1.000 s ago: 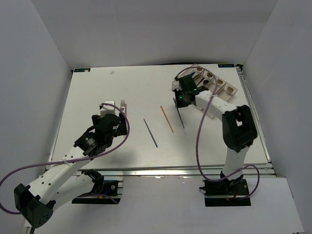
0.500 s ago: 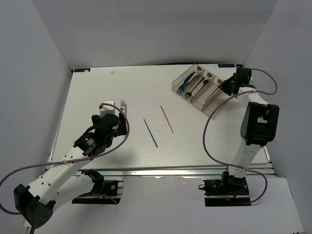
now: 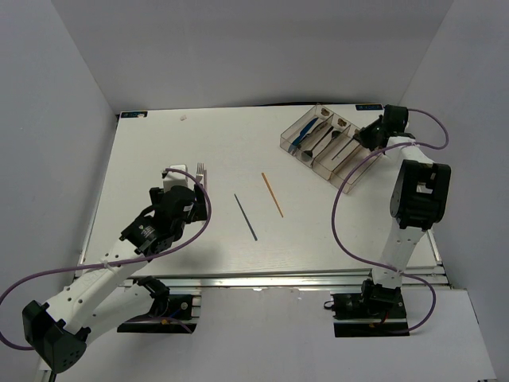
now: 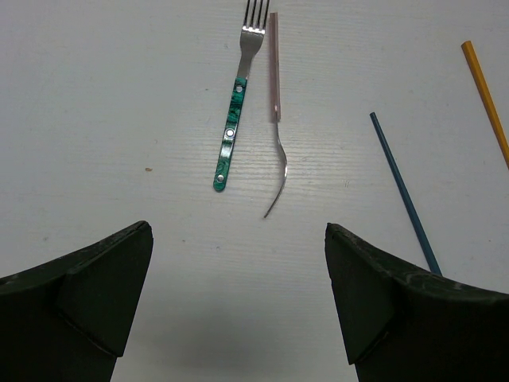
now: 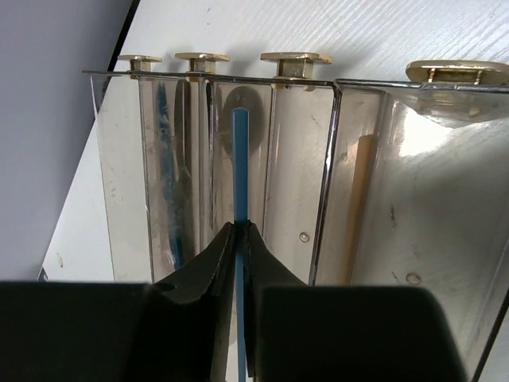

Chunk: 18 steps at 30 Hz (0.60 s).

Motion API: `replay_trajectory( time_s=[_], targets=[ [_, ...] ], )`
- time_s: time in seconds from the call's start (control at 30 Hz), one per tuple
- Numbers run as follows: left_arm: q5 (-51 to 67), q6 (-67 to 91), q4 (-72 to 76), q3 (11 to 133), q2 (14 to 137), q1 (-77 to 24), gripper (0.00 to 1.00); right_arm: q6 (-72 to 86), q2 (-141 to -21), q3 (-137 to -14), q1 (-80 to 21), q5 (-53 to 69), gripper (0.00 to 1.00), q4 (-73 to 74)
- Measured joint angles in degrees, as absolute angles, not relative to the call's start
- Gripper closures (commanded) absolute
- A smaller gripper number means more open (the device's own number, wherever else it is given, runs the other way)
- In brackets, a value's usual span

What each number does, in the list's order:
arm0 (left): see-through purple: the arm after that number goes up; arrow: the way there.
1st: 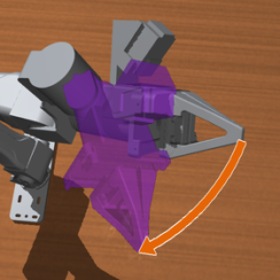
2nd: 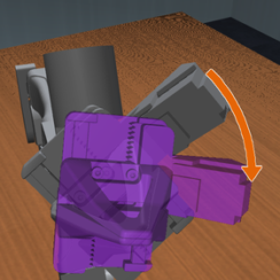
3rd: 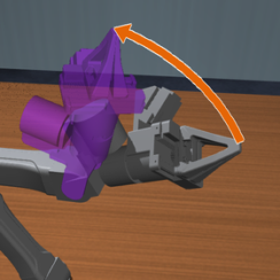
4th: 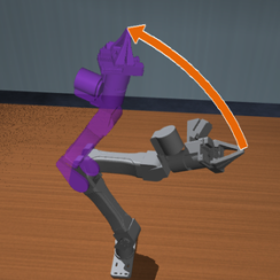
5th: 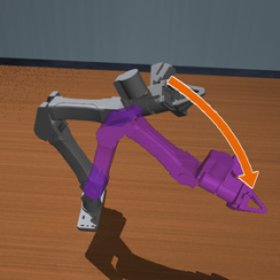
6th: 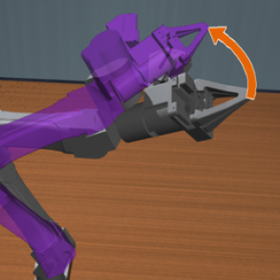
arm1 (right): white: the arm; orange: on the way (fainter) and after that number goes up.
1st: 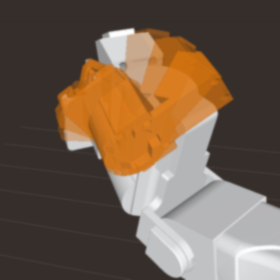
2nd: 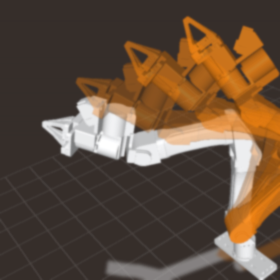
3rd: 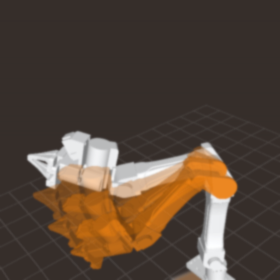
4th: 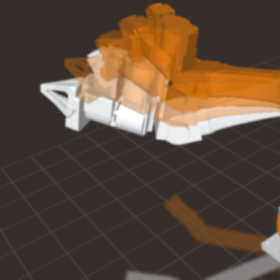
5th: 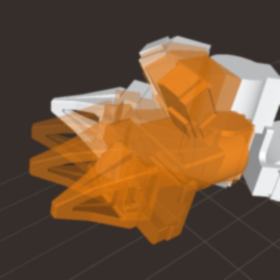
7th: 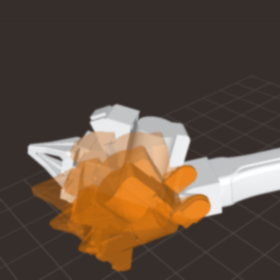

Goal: Sort the eating utensils into containers

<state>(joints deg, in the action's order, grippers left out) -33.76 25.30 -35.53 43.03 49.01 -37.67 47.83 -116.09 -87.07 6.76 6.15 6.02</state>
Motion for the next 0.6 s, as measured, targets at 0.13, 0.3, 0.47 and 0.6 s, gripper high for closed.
replay_trajectory(
  time_s=[0.13, 0.3, 0.47, 0.6],
  targets=[
    [-33.74, 25.30, -35.53, 43.03, 49.01, -37.67, 0.02, 47.83, -116.66, -87.09, 6.76, 6.92, 0.81, 6.04],
    [-33.74, 25.30, -35.53, 43.03, 49.01, -37.67, 0.02, 47.79, -117.54, -87.64, 6.76, 8.56, 0.65, 7.07],
    [-33.74, 25.30, -35.53, 43.03, 49.01, -37.67, 0.02, 47.33, -117.49, -87.77, 6.76, 9.28, 0.59, 7.55],
    [-33.74, 25.30, -35.51, 43.03, 49.01, -37.67, 0.02, 45.41, -116.33, -87.99, 6.15, 8.95, 0.59, 9.32]
  ],
)
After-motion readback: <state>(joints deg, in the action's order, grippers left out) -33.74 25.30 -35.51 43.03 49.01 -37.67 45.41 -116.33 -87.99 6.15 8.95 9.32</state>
